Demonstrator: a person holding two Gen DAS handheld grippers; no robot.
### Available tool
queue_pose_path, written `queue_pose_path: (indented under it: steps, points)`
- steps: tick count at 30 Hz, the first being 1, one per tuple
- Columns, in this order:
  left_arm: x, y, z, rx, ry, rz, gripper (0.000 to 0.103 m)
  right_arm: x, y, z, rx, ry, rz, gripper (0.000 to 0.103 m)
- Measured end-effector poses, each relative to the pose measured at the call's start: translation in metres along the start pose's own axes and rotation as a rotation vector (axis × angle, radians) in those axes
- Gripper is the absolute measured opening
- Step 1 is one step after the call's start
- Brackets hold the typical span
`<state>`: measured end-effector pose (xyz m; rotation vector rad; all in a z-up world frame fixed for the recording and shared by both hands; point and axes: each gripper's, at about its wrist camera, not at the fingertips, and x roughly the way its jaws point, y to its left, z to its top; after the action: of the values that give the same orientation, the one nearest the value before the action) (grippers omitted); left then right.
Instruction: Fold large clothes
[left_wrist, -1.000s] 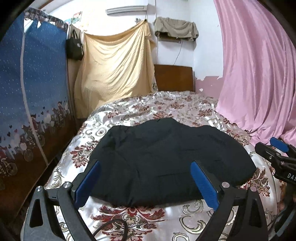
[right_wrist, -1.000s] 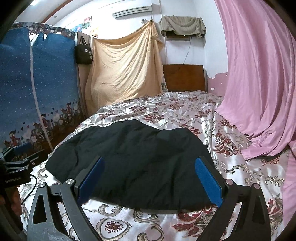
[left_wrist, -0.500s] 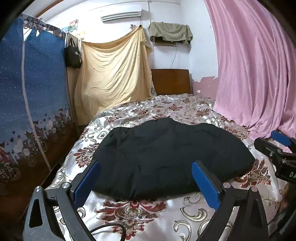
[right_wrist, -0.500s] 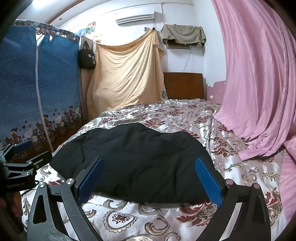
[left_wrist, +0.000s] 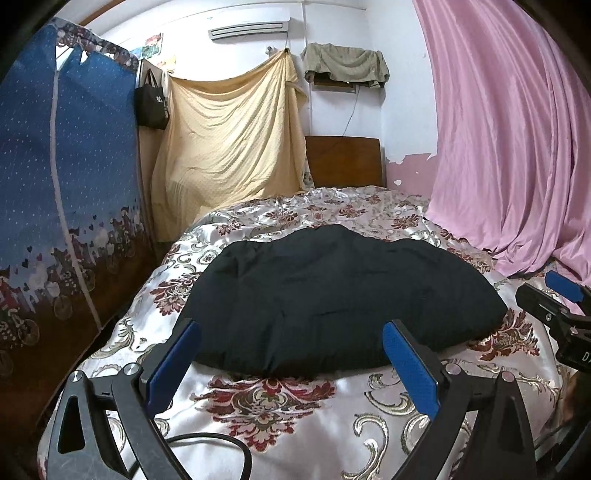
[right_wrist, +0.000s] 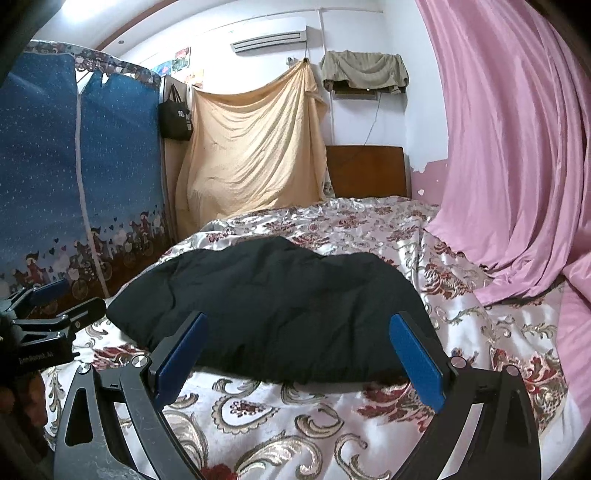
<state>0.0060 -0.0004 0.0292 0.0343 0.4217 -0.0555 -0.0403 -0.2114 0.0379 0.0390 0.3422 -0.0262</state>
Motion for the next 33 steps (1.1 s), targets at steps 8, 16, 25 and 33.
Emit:
queue_pose_path:
  steps: [8, 16, 25, 33]
  points:
    - [0.0, 0.006, -0.008, -0.003, 0.017, 0.011, 0.099, 0.006, 0.0, -0.007, 0.003, 0.03, 0.008, 0.096]
    - [0.001, 0.006, -0.011, -0.009, 0.026, 0.014, 0.1, 0.013, 0.002, -0.015, 0.011, 0.062, 0.015, 0.096]
    - [0.002, 0.007, -0.011, -0.007, 0.027, 0.014, 0.1, 0.015, 0.0, -0.017, 0.014, 0.07, 0.014, 0.096]
    - [0.001, 0.006, -0.011, -0.008, 0.028, 0.015, 0.1, 0.015, 0.0, -0.017, 0.014, 0.07, 0.014, 0.096]
